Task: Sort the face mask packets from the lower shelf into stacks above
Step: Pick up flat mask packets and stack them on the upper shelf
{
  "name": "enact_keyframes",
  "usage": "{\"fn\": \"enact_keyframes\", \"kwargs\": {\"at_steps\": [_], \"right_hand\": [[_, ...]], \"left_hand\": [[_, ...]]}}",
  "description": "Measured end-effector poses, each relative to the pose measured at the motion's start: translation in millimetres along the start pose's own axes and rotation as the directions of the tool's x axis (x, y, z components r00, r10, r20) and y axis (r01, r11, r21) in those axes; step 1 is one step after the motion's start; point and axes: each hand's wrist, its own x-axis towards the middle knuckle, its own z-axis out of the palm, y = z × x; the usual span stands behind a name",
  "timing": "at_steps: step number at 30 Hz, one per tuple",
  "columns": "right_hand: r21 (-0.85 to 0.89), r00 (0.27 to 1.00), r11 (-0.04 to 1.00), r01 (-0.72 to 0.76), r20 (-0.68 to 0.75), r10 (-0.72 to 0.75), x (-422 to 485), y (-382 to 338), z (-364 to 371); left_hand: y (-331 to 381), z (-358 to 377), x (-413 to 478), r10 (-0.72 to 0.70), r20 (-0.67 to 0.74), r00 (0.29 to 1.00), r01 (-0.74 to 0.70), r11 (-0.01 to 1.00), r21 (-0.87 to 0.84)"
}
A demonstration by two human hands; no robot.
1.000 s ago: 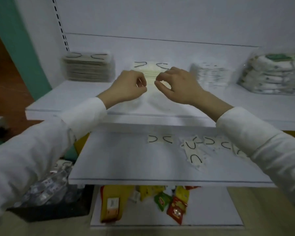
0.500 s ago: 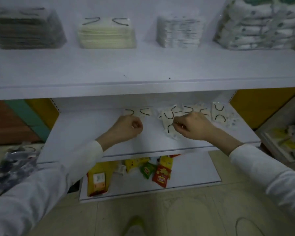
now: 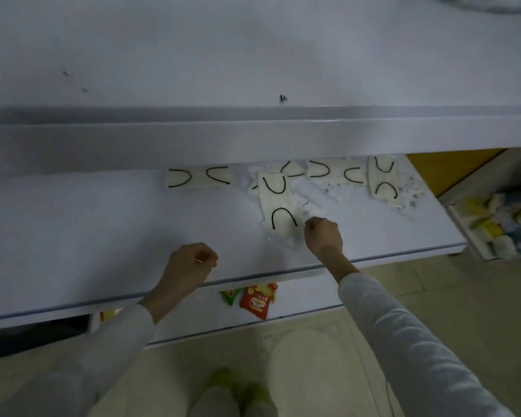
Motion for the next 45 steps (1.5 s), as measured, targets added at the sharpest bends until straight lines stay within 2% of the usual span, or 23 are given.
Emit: {"fn": "enact_keyframes", "kwargs": {"at_steps": [2, 7, 10, 14, 17, 18, 21, 23, 25, 27, 31, 32, 34, 36, 38, 41, 43, 45], "right_hand": [[0.003, 1.0, 1.0, -0.028, -0.008, 0.028, 16, -9, 9], [-0.046, 0.982, 0.984, -0.173, 0.073, 0.176, 41, -23, 33], [0.043, 0.968, 0.971, -0.235, 0.101, 0.23, 45, -19, 39], [0.177, 0.98, 0.969, -0.171, 0.135, 0.148, 45, -8, 31], [0.296, 0.981, 0.94, -0.167, 0.147, 0.127, 41, 6, 20], [0.393, 0.978, 0.904, -0.171, 0.176, 0.109, 37, 11, 19], [0.685, 0.947, 0.692, -0.229, 0.322, -0.006, 8, 20, 13], [0.755, 0.905, 0.607, -0.247, 0.404, -0.134, -16, 21, 11], [0.766, 0.871, 0.597, -0.241, 0.442, -0.216, -32, 21, 15], [0.736, 0.847, 0.643, -0.212, 0.467, -0.255, -40, 19, 21], [0.539, 0.754, 0.838, -0.08, 0.583, -0.303, -29, -1, 20], [0.505, 0.785, 0.862, -0.033, 0.547, -0.29, -18, -12, 17], [0.428, 0.93, 0.904, 0.024, 0.323, -0.177, 21, -31, 13], [0.213, 0.994, 0.977, 0.023, 0.095, -0.045, 72, -45, 17], [-0.003, 0.998, 0.998, -0.065, -0.014, 0.065, 110, -55, 25], [-0.178, 0.989, 0.973, -0.143, -0.047, 0.137, 134, -66, 42], [-0.2, 0.989, 0.97, -0.14, -0.08, 0.127, 135, -71, 55], [-0.14, 0.982, 0.976, -0.166, -0.11, 0.152, 136, -73, 62]], "left_hand": [[3, 12, 7, -0.032, -0.013, 0.999, 0.031, 0.998, -0.053], [4, 37, 14, -0.074, -0.053, 0.996, 0.066, 0.988, -0.137], [2, 51, 12, -0.095, -0.067, 0.993, 0.083, 0.983, -0.163], [1, 65, 12, -0.142, -0.055, 0.988, 0.127, 0.969, -0.211], [7, 78, 16, -0.192, -0.054, 0.98, 0.166, 0.934, -0.317], [9, 83, 17, -0.21, -0.047, 0.976, 0.178, 0.91, -0.375], [19, 97, 24, -0.278, 0.038, 0.96, 0.248, 0.775, -0.581], [24, 102, 30, -0.312, 0.108, 0.944, 0.296, 0.653, -0.697], [27, 103, 32, -0.315, 0.125, 0.941, 0.284, 0.533, -0.797], [28, 99, 33, -0.315, 0.099, 0.944, 0.247, 0.471, -0.847], [22, 81, 34, -0.33, -0.037, 0.943, 0.156, 0.537, -0.829], [20, 75, 34, -0.333, -0.059, 0.941, 0.144, 0.552, -0.821], [12, 64, 33, -0.332, -0.077, 0.94, 0.133, 0.567, -0.813], [2, 54, 29, -0.329, -0.087, 0.94, 0.126, 0.574, -0.809], [-6, 45, 24, -0.346, -0.109, 0.932, 0.114, 0.564, -0.818], [-16, 33, 17, -0.357, -0.138, 0.924, 0.094, 0.561, -0.822], [-23, 27, 14, -0.356, -0.153, 0.922, 0.08, 0.562, -0.823], [-28, 24, 11, -0.347, -0.159, 0.924, 0.07, 0.564, -0.823]]}}
